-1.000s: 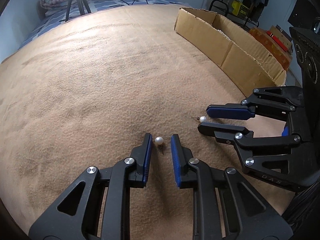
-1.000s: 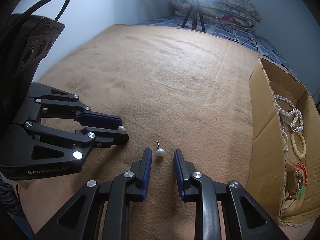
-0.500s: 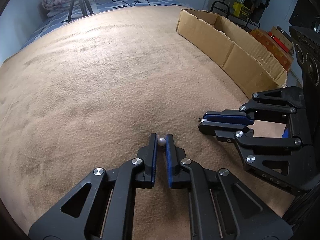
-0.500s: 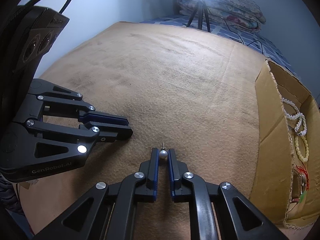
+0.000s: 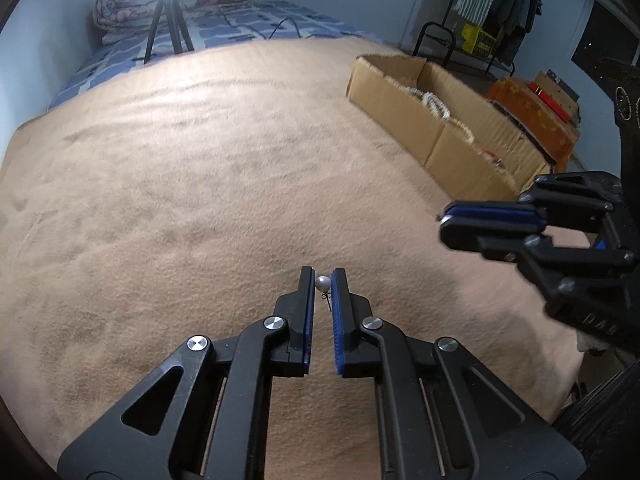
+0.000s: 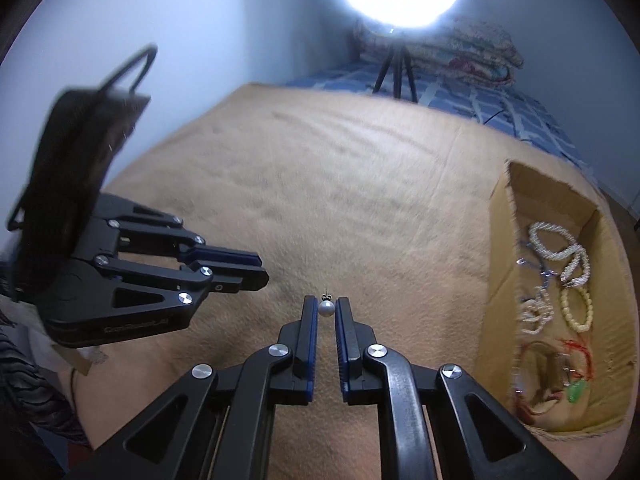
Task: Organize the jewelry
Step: 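Carry both pearl earrings over the cardboard box with both tools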
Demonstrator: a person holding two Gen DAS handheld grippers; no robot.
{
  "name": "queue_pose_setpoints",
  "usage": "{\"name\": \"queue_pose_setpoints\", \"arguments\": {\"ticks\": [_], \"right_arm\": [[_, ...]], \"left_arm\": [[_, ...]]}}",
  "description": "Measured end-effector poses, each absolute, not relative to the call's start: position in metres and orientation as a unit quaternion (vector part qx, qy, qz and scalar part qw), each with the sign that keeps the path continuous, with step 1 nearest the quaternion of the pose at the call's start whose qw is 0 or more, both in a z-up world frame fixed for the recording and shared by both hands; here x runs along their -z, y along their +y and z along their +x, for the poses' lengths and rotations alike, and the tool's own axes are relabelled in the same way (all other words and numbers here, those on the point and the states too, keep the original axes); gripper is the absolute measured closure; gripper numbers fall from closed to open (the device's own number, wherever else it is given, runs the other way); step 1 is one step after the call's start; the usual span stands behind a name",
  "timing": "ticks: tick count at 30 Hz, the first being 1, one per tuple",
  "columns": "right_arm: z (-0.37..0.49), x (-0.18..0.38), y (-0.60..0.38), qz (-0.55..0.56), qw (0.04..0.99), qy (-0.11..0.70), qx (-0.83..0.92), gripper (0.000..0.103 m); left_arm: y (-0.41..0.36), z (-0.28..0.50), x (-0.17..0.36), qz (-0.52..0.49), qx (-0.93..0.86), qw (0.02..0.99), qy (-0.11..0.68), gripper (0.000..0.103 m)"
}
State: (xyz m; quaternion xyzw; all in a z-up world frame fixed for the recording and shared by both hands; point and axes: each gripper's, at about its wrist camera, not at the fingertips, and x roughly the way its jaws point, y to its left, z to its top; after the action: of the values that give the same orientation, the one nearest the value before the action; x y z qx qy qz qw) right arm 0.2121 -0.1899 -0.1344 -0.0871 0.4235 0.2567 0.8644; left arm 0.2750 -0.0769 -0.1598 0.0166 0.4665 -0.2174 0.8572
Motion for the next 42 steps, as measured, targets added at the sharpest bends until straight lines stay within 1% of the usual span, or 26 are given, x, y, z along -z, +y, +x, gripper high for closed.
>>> {"name": "queue_pose_setpoints", "arguments": {"ticks": [8, 16, 25, 32, 42], "right_arm": [[0.205, 0.091, -0.243, -0.056, 0.894, 0.387, -0.22, 0.097], [0.202, 0.075, -0.304, -0.033, 0.91, 0.38, -0.164, 0.097], [0.195, 0.072, -0.358, -0.003, 0.918, 0.38, -0.114, 0.097], [0.199, 0.077, -0.368, 0.004, 0.918, 0.382, -0.108, 0.097], [0.212, 0.086, -0.375, 0.022, 0.916, 0.389, -0.099, 0.097]], "left_arm": [[-0.094, 0.273, 0.126, 0.002, 0.238, 0.868, 0.436, 0.097], [-0.128, 0.287, 0.103, -0.012, 0.26, 0.872, 0.414, 0.097], [-0.181, 0.32, 0.088, -0.002, 0.275, 0.875, 0.398, 0.097], [-0.214, 0.346, 0.086, 0.007, 0.276, 0.877, 0.393, 0.097], [-0.249, 0.383, 0.1, 0.015, 0.266, 0.878, 0.398, 0.097]]}}
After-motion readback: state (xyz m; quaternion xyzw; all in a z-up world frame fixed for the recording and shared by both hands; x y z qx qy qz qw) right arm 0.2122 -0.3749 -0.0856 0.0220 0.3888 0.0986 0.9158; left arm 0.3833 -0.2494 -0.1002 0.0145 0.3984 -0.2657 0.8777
